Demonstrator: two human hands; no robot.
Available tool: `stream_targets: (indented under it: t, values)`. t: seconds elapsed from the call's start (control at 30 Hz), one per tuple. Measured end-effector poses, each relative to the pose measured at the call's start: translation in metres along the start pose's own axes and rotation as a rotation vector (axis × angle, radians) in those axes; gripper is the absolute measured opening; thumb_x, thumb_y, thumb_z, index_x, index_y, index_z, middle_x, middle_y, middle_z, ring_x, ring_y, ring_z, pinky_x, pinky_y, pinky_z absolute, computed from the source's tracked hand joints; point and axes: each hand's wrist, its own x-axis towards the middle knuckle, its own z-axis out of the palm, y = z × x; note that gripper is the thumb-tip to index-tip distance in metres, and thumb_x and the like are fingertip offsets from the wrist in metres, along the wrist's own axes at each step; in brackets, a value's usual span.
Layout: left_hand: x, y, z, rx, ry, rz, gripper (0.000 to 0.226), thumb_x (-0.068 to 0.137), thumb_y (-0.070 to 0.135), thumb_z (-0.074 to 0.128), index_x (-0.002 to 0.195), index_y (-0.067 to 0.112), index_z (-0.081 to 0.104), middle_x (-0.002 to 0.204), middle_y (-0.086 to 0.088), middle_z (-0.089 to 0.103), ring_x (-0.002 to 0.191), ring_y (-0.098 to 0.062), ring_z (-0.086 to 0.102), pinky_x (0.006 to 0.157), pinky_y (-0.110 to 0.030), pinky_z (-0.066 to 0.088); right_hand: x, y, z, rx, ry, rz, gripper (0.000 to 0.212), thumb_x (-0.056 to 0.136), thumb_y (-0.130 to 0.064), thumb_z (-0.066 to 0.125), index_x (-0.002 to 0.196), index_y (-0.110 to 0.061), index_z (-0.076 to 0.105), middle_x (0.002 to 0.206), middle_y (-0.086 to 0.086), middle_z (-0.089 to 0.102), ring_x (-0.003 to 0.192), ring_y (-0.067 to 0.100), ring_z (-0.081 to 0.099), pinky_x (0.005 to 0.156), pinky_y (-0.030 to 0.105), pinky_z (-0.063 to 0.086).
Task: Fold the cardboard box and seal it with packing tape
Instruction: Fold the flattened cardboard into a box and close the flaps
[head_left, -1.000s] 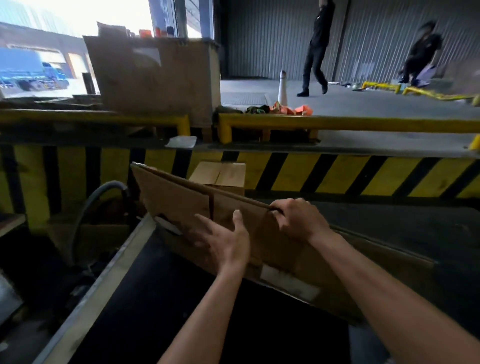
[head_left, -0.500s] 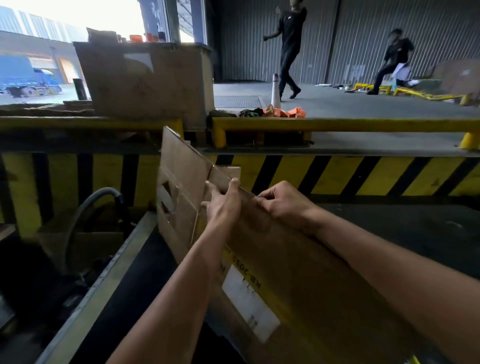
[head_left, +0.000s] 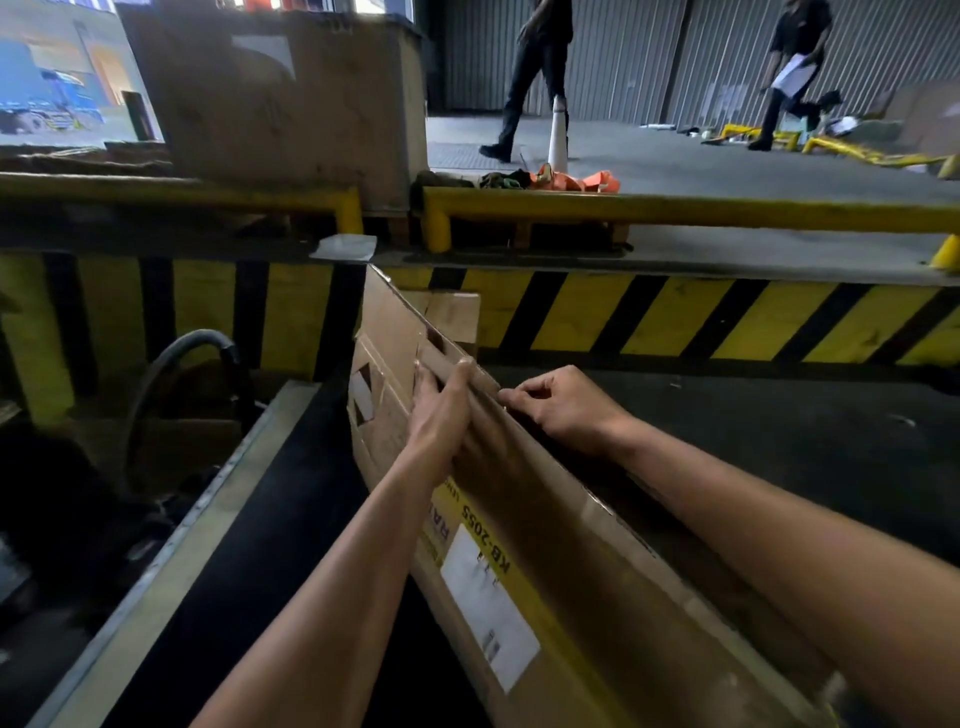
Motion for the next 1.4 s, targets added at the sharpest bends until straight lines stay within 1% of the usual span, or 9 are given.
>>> stream_targets:
  t: [0.23,0.4,0.67,0.77,0.87,1.0,1.07,1.27,1.4]
  values:
    - [-0.02,0.014,-0.013,0.065,-0.047,-0.034,0.092,0.089,0.047,0.068,0.159,0.031,0.011,0.107,-0.006,0.052,0.097,-0.028,0.058,0.091,-0.047,0.053,0.016,0.001,0.008,-0.232,0.161,-0.084,0.02,0.092,-0.017,0.061,0.079,-0.013,0.075,0.074,0.0,0.072,0.069,0.012,0.067,0.068,0.038,0.058]
    - [-0.021,0.023,-0.023,0.107,-0.02,-0.092,0.071,0.091,0.018,0.057,0.153,0.013,0.022,0.113,-0.018,0.064,0.1,-0.034,0.069,0.078,-0.046,0.063,0.018,0.0,0.007,-0.293,0.209,-0.096,0.019,0.091,-0.012,0.058,0.081,-0.011,0.074,0.078,0.001,0.072,0.07,0.01,0.066,0.061,0.029,0.053]
    - [-0.005,0.013,-0.045,0.074,0.043,-0.027,0.066,0.07,0.012,0.054,0.135,0.02,0.053,0.11,-0.016,0.07,0.095,-0.039,0.071,0.062,-0.052,0.063,0.009,0.016,-0.019,-0.256,0.108,-0.138,0.027,0.094,-0.01,0.059,0.119,-0.018,0.067,0.109,-0.003,0.067,0.101,0.011,0.063,0.075,0.02,0.047]
    - [-0.003,0.013,-0.049,0.144,0.118,0.022,0.065,0.072,0.015,0.057,0.137,0.018,0.049,0.11,-0.015,0.069,0.09,-0.034,0.071,0.052,-0.041,0.061,0.003,0.021,-0.021,-0.271,0.156,-0.121,0.027,0.093,-0.009,0.059,0.118,-0.018,0.068,0.108,0.001,0.07,0.097,0.014,0.065,0.073,0.021,0.049]
    - [-0.019,0.017,-0.051,0.202,0.16,0.083,0.068,0.076,0.013,0.062,0.14,0.024,0.042,0.116,-0.012,0.067,0.095,-0.03,0.069,0.07,-0.047,0.064,-0.002,0.023,-0.018,-0.264,0.192,-0.132,0.038,0.093,-0.009,0.06,0.129,-0.019,0.061,0.097,-0.006,0.066,0.068,-0.001,0.055,0.057,0.011,0.039]
    - [-0.047,0.018,-0.045,0.232,-0.079,0.003,0.116,0.076,0.005,0.067,0.157,0.045,-0.006,0.134,-0.005,0.046,0.113,-0.037,0.061,0.079,-0.054,0.062,-0.001,0.019,-0.008,-0.287,0.227,-0.165,0.048,0.093,-0.009,0.06,0.139,-0.021,0.053,0.123,-0.001,0.066,0.061,-0.008,0.043,0.052,0.011,0.037]
    - [-0.051,0.013,-0.042,0.25,-0.094,-0.025,0.122,0.072,0.004,0.062,0.156,0.045,-0.016,0.141,-0.009,0.045,0.113,-0.038,0.062,0.083,-0.054,0.061,-0.003,0.015,-0.004,-0.302,0.248,-0.163,0.045,0.093,-0.01,0.06,0.136,-0.021,0.055,0.129,0.002,0.065,0.06,-0.006,0.046,0.046,0.01,0.039]
    - [-0.041,0.015,-0.068,0.448,0.302,0.068,0.083,0.086,0.003,0.054,0.161,0.021,0.022,0.14,-0.017,0.052,0.12,-0.036,0.056,0.099,-0.047,0.054,-0.023,0.018,-0.013,-0.301,0.347,-0.088,0.045,0.088,-0.015,0.069,0.132,-0.016,0.061,0.11,0.005,0.073,0.043,-0.004,0.052,0.036,0.01,0.035]
    - [-0.028,0.019,-0.075,0.533,0.4,0.108,0.051,0.09,0.008,0.057,0.14,0.009,0.049,0.129,-0.02,0.058,0.114,-0.038,0.059,0.088,-0.043,0.052,-0.049,0.03,-0.022,-0.335,0.396,-0.019,0.041,0.087,-0.019,0.072,0.127,-0.022,0.065,0.09,-0.003,0.074,0.04,-0.003,0.052,0.035,0.01,0.033]
